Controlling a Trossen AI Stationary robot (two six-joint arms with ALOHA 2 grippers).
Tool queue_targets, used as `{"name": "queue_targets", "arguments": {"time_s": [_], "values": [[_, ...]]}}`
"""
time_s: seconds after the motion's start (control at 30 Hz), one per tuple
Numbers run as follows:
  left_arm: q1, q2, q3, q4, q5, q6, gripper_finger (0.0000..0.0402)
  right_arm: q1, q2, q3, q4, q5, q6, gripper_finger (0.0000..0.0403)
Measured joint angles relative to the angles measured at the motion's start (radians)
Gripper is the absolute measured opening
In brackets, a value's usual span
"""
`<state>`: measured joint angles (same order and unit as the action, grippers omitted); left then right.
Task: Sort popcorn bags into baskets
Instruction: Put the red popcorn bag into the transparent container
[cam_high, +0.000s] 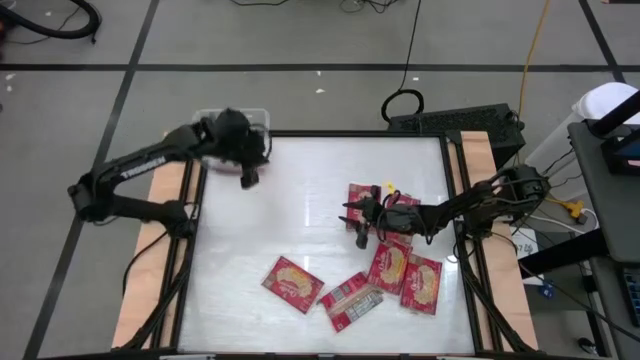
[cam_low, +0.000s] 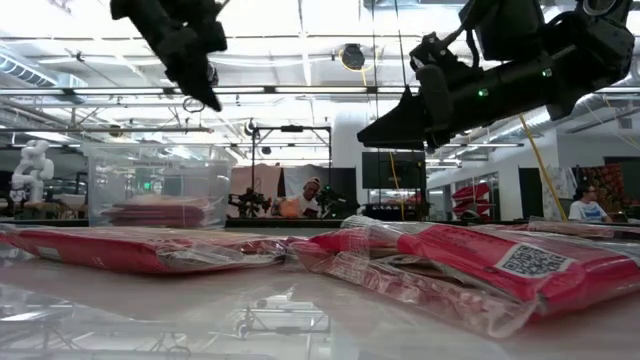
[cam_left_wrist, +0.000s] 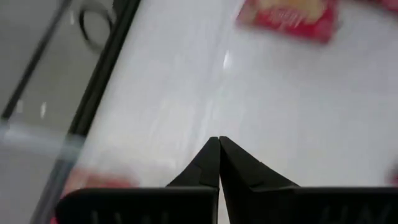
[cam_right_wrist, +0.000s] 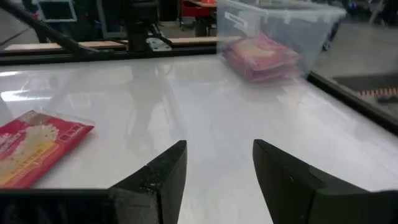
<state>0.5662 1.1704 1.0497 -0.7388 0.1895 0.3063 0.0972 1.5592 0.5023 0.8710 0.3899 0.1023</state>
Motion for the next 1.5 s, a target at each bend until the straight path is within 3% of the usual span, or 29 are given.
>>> {"name": "queue_targets", "arguments": {"time_s": [0.17,0.33,0.53,0.67,0.8,1.0,1.17,1.5], "values": [[-0.166,-0.086,-0.213,0.309,-0.008,-0.097,0.0010,-0.061,-0.031,0.157,-0.375,-0.095,0.094,0.0176],[-0.307,-0.104,-0.399,0.679,-0.082,-0.155,0.0004,-0.162,-0.025,0.370,-0.827,-0.246,0.016,0.0176],[-0.420,-0.074,-0.563,1.039,-0.134,-0.199,0.0019,-0.315,-0.025,0.509,-1.050,-0.448,-0.130,0.0181],[-0.468,-0.057,-0.635,1.187,-0.172,-0.248,0.0012,-0.403,-0.025,0.541,-1.117,-0.564,-0.223,0.0203],[-0.500,-0.041,-0.665,1.218,-0.180,-0.276,0.0004,-0.482,-0.025,0.550,-1.161,-0.655,-0.283,0.0222],[-0.536,-0.008,-0.675,1.213,-0.229,-0.327,0.0020,-0.558,-0.024,0.550,-1.218,-0.661,-0.393,0.0229],[-0.547,0.035,-0.675,1.238,-0.248,-0.352,0.0024,-0.595,0.038,0.550,-1.225,-0.758,-0.440,0.0230],[-0.583,0.136,-0.675,1.335,-0.249,-0.371,0.0005,-0.612,0.158,0.549,-1.240,-0.759,-0.494,0.0230]]}}
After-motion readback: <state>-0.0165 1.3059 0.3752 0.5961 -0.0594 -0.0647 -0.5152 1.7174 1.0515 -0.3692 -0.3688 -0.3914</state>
